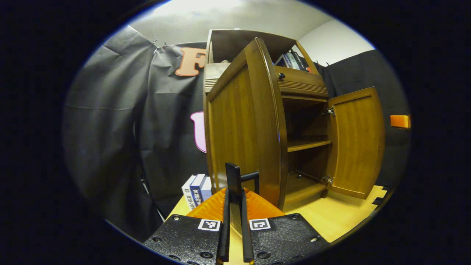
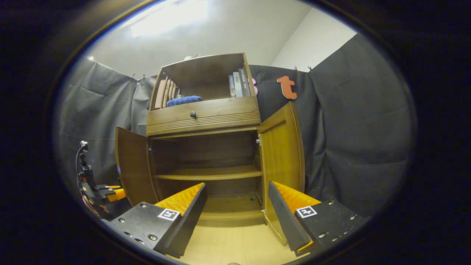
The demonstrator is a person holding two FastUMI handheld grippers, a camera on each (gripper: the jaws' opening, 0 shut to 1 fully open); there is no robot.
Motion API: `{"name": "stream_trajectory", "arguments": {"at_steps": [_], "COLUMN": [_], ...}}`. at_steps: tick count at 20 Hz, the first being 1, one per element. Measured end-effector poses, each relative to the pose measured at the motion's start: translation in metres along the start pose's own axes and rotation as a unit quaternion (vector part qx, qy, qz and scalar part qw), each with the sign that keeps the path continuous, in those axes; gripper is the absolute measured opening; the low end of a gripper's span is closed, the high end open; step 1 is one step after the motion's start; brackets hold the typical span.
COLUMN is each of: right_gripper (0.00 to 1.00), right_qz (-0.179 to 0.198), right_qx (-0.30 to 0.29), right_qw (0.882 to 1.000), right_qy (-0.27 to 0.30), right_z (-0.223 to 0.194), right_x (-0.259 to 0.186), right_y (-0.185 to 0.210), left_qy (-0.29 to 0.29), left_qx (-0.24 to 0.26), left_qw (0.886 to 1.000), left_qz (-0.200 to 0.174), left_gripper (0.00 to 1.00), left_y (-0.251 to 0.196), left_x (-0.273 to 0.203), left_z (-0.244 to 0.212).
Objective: Open the right door of the double-door shoe cabinet with the right hand, and open the left door with the left hand.
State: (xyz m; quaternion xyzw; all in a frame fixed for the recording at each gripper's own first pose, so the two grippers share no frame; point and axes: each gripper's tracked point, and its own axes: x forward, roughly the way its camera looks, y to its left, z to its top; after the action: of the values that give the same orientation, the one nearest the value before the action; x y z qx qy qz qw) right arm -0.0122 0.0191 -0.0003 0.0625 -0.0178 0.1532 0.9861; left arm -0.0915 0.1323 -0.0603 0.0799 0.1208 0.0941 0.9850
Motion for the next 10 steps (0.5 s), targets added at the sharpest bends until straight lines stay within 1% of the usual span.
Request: {"name": "stream_trajectory", "arguments": {"at_steps": [1,2,3,4,5,7,9,10], "right_gripper": [0.95,0.95,0.95,0.99,0.99,0.99,0.99,0.99], "right_qz": [-0.001,0.001,0.004,0.006,0.006,0.003,-0.002,-0.005], "right_qx": [-0.003,-0.004,-0.001,0.001,0.002,0.004,0.013,0.016], "right_qw": [1.000,1.000,1.000,1.000,1.000,1.000,1.000,1.000], "right_qy": [-0.002,-0.003,-0.003,-0.003,-0.002,-0.001,-0.001,0.001], "right_z": [0.002,0.004,0.004,0.005,0.004,0.002,-0.001,-0.003], "right_x": [0.001,0.001,0.002,0.002,0.002,0.001,0.002,0.003], "right_y": [0.000,0.001,0.003,0.005,0.004,0.003,0.000,-0.002], "left_qy": [0.000,0.004,0.005,0.006,0.003,0.004,0.007,0.005], "left_qx": [0.005,0.012,0.020,0.028,0.022,0.011,0.000,-0.008], "left_qw": [1.000,1.000,0.999,0.999,0.999,1.000,1.000,1.000], "left_qz": [0.014,0.028,0.041,0.043,0.036,0.025,0.005,-0.007], "left_gripper": [0.12,0.07,0.09,0.10,0.05,0.04,0.00,0.00], "left_y": [0.009,0.018,0.028,0.035,0.040,0.051,0.062,0.068], "left_x": [0.000,-0.001,-0.001,-0.004,0.000,-0.001,-0.002,-0.003], "left_z": [0.002,0.001,0.001,0.001,-0.001,0.000,-0.003,-0.002]}}
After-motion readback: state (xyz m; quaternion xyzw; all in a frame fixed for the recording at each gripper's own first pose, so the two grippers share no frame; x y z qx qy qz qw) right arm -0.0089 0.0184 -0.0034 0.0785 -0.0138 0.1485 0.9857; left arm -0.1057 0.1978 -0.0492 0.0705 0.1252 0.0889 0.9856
